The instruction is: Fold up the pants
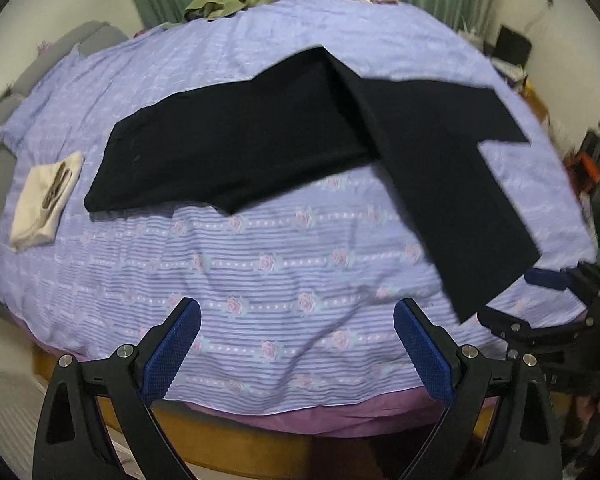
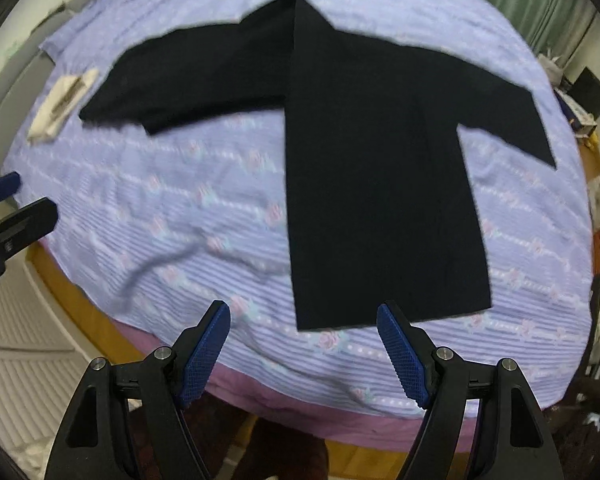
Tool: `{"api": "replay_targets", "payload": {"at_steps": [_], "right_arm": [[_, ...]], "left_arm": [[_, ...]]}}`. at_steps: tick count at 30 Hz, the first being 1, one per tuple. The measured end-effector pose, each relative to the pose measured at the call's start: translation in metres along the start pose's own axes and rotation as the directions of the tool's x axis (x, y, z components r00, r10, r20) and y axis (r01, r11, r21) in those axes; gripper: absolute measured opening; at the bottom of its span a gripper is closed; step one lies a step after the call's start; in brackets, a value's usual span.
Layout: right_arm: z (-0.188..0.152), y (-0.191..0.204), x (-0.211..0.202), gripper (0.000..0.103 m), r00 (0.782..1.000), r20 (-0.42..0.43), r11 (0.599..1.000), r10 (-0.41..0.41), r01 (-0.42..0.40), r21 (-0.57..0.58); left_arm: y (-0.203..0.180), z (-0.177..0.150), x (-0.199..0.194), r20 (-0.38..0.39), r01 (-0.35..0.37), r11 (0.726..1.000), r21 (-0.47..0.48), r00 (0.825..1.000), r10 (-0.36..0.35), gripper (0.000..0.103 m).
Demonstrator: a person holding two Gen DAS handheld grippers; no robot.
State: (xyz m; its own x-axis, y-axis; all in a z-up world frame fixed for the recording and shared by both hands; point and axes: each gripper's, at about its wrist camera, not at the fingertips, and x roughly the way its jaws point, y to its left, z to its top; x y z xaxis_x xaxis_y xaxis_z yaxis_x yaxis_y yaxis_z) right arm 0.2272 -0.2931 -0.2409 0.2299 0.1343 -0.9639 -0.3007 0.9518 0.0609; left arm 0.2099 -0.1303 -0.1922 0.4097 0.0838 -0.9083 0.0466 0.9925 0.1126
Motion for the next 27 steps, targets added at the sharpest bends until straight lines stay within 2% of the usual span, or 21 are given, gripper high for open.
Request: {"api": "replay_targets", "payload": {"at_steps": [4,7,11,13,14,16,17,19,21,23,25,27], "right_arm": [[-0.002,-0.003,0.038,0.075,0.998,-0.067,1.000,-0.019,0.019,-0.001],[0.000,-0.003,0.063,0.073,0.993,-0.096,0.998,-0.062,0.063,0.001],[0.005,-0.001,0.094,0.057,0.981,-0.139,0.990,-0.139,0.140,-0.003],[0.008,-0.002,0.102,0.053,0.976,-0.147,0.987,-0.158,0.162,0.013],[0.010,-0.003,0.103,0.038,0.976,-0.146,0.986,-0.163,0.168,0.023],[0.014,-0.004,0.095,0.012,0.980,-0.131,0.986,-0.149,0.157,0.053],[0.015,-0.006,0.087,0.008,0.980,-0.112,0.983,-0.165,0.173,0.068],[0.020,-0.011,0.057,0.007,0.981,-0.031,0.971,-0.192,0.195,0.136],[0.023,-0.020,0.028,0.007,0.972,0.036,0.954,-0.234,0.222,0.201],[0.031,-0.033,-0.003,0.007,0.949,0.103,0.930,-0.298,0.265,0.255],[0.043,-0.050,-0.035,0.007,0.917,0.160,0.902,-0.364,0.304,0.308],[0.057,-0.068,-0.057,0.007,0.895,0.195,0.880,-0.401,0.318,0.353]], "left_arm": [[-0.008,-0.002,0.023,-0.060,-0.008,1.000,0.019,0.998,0.009,0.098],[-0.010,-0.002,0.032,-0.086,-0.013,1.000,0.028,0.996,0.015,0.098],[-0.005,0.000,0.037,-0.102,0.011,0.999,0.040,0.995,-0.006,0.098],[-0.002,0.002,0.039,-0.100,0.019,0.998,0.052,0.995,-0.014,0.098],[0.000,0.004,0.039,-0.097,0.024,0.998,0.059,0.995,-0.019,0.098],[0.006,0.009,0.038,-0.084,0.040,0.997,0.068,0.996,-0.034,0.098],[0.009,0.013,0.037,-0.072,0.048,0.997,0.068,0.996,-0.043,0.098],[0.016,0.020,0.034,-0.049,0.061,0.996,0.069,0.997,-0.058,0.098],[0.023,0.029,0.029,-0.016,0.070,0.995,0.072,0.997,-0.069,0.098],[0.030,0.037,0.022,0.023,0.076,0.994,0.082,0.997,-0.078,0.098],[0.034,0.046,0.016,0.060,0.074,0.992,0.099,0.995,-0.080,0.098],[0.036,0.056,0.011,0.096,0.070,0.991,0.113,0.992,-0.082,0.098]]}}
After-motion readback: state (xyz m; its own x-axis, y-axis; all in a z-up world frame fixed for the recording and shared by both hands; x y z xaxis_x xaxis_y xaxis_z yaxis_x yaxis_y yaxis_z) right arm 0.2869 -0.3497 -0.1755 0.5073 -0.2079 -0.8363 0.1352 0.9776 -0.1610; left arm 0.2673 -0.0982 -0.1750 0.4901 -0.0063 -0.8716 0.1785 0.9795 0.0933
